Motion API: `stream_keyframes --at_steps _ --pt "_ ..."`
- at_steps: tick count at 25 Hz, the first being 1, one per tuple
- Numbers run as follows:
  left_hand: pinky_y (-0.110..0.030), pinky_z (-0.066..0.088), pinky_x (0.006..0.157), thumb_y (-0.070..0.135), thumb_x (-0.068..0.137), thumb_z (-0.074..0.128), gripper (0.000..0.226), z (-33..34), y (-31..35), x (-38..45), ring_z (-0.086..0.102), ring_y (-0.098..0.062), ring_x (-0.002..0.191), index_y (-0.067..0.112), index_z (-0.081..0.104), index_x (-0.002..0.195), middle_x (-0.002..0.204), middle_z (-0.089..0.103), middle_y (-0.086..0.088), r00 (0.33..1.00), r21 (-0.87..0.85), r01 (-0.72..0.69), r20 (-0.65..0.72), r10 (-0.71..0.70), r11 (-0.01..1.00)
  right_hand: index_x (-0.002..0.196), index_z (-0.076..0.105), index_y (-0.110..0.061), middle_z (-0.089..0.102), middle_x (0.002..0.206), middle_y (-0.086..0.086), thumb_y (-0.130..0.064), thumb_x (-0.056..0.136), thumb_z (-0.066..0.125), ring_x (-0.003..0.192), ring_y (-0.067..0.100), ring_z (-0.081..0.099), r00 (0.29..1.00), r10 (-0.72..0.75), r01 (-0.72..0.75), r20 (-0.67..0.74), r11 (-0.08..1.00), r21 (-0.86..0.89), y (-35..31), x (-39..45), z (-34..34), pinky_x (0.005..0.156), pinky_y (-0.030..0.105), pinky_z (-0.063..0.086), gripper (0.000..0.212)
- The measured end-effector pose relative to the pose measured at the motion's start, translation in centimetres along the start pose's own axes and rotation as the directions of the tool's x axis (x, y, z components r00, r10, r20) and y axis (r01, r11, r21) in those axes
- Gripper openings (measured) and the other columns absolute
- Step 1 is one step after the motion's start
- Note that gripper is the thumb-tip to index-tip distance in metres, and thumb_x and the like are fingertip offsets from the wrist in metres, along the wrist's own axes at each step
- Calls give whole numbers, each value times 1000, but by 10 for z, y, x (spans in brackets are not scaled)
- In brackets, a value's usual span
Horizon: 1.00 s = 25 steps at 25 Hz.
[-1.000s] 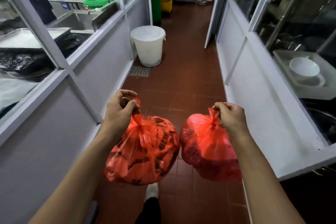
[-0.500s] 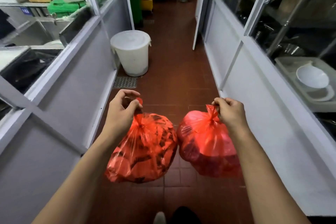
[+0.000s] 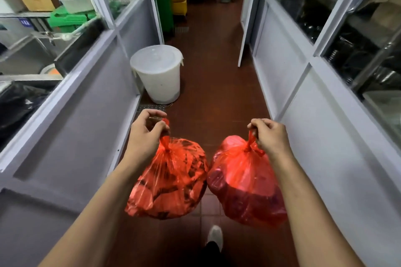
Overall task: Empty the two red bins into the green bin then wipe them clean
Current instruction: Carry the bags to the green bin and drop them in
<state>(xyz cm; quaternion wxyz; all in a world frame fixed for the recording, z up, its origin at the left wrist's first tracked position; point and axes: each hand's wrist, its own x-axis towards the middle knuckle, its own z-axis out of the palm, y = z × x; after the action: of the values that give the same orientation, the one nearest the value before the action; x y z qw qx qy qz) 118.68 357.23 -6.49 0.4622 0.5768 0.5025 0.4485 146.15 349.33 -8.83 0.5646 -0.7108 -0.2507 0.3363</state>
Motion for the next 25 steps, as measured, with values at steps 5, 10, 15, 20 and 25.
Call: stream_keyframes --at_steps 5,10,15,20,25 --pt "-51 55 78 0 87 57 21 33 3 104 62 -25 72 17 64 97 73 65 -10 999 61 -13 -45 16 998 64 68 -11 48 51 3 -14 94 59 35 10 36 999 15 -15 31 1000 -21 -23 103 20 37 18 30 31" --pt "-44 54 78 -5 89 55 24 67 6 199 62 -22 75 16 64 99 77 66 -10 999 47 6 -35 -5 999 56 69 -18 52 50 -1 -20 88 64 42 15 41 999 14 -13 33 999 -42 -45 204 48 45 28 33 33" --pt "-22 51 65 -6 91 55 23 100 6 310 63 -15 72 12 65 102 77 68 -6 999 55 -5 -35 6 998 58 69 -16 55 51 -1 -26 82 65 44 18 45 999 -36 37 10 995 -97 -77 311 85 47 27 37 26" --pt "-21 51 72 -7 92 56 20 134 5 424 63 -14 74 8 63 103 80 67 -16 997 85 -62 44 58 994 70 72 -22 65 59 5 -46 63 57 62 36 64 991 -102 78 -87 967 -242 -98 421 130 67 51 58 30" --pt "-31 50 78 -5 93 55 19 156 12 532 62 -22 79 8 63 104 89 64 -30 993 94 -65 99 55 993 67 71 -20 65 58 6 -42 63 56 64 36 65 986 -111 74 -123 959 -272 -128 512 170 69 53 58 27"
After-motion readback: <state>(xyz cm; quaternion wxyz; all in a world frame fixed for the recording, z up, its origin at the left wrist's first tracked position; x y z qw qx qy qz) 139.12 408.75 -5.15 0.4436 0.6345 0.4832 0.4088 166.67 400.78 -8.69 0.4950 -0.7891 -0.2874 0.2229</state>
